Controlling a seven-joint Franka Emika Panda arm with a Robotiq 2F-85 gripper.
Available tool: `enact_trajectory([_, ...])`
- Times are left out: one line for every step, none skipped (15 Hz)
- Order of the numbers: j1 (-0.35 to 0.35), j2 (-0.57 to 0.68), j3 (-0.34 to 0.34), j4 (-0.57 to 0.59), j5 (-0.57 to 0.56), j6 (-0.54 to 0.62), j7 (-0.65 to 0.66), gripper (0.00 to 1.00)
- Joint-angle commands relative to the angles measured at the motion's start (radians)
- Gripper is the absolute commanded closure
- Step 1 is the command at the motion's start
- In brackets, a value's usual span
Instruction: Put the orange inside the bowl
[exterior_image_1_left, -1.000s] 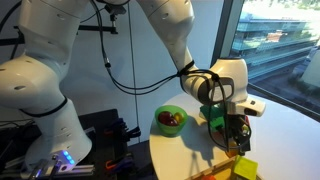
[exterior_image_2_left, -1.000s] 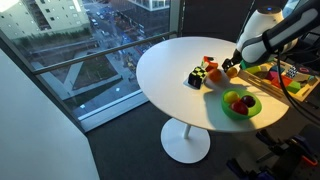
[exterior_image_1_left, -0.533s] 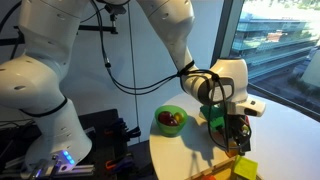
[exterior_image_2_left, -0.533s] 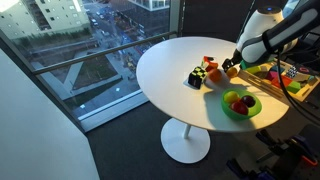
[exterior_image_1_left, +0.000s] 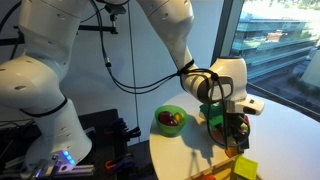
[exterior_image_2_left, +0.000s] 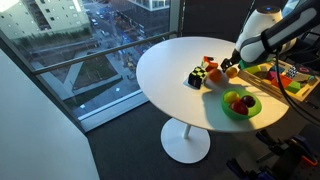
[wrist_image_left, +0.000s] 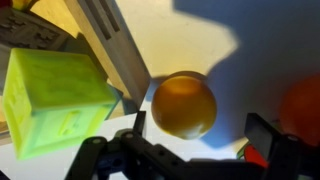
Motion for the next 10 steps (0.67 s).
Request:
enact_trajectory([0.01,-0.009,0.005,0.006,0.028,-0.013,-0.033,0.0])
enact_trajectory([0.015,-0.007,0.003,0.006,0.025,-0.012,-0.031,0.0])
enact_trajectory([0.02,-0.003,0.0,0.006,0.022,-0.01,-0.029,0.0])
enact_trajectory([0.024,-0.001,-0.004,0.006,0.019,-0.008,-0.027,0.0])
enact_trajectory([0.026,0.002,-0.006,0.007,0.017,-0.006,-0.026,0.0])
enact_trajectory([0.027,0.006,-0.007,0.008,0.016,-0.002,-0.026,0.0])
enact_trajectory([0.025,0.008,-0.007,0.01,0.018,-0.002,-0.027,0.0])
enact_trajectory([0.024,0.009,-0.006,0.011,0.018,0.0,-0.027,0.0])
enact_trajectory([0.023,0.012,-0.006,0.012,0.019,0.003,-0.028,0.0])
enact_trajectory([0.021,0.014,-0.005,0.012,0.02,0.004,-0.029,0.0])
